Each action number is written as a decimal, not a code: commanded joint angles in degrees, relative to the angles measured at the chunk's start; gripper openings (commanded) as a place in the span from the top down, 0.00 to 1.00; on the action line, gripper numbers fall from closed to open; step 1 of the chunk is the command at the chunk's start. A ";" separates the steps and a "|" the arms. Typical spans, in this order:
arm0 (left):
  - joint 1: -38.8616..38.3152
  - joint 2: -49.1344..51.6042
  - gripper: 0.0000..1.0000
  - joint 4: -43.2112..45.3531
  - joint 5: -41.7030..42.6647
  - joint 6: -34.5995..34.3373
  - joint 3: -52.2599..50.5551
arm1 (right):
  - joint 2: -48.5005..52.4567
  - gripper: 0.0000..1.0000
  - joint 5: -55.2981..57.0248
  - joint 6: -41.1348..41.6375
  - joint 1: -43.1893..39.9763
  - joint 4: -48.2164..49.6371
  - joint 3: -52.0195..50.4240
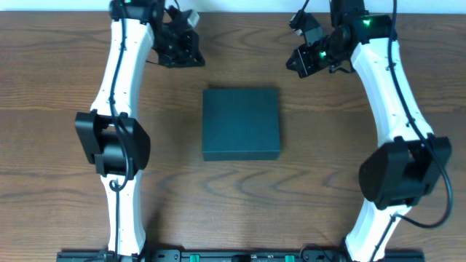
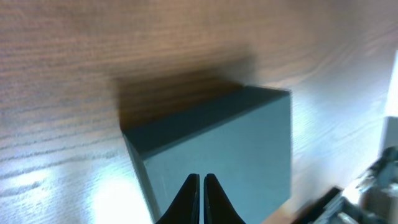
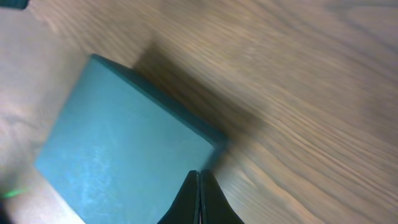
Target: Pack container
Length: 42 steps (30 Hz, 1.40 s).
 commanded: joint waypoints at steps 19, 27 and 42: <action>-5.46 -13.88 0.05 -1.40 -7.67 -2.36 1.31 | -12.02 0.01 13.77 0.76 0.66 -0.48 0.70; -5.64 -19.89 0.05 -1.44 -8.09 -5.70 1.29 | -12.02 0.01 13.75 0.76 0.66 -0.48 0.70; -2.86 -21.42 0.05 -2.43 -12.04 -5.70 1.18 | -12.02 0.01 13.77 0.76 0.66 -0.48 0.70</action>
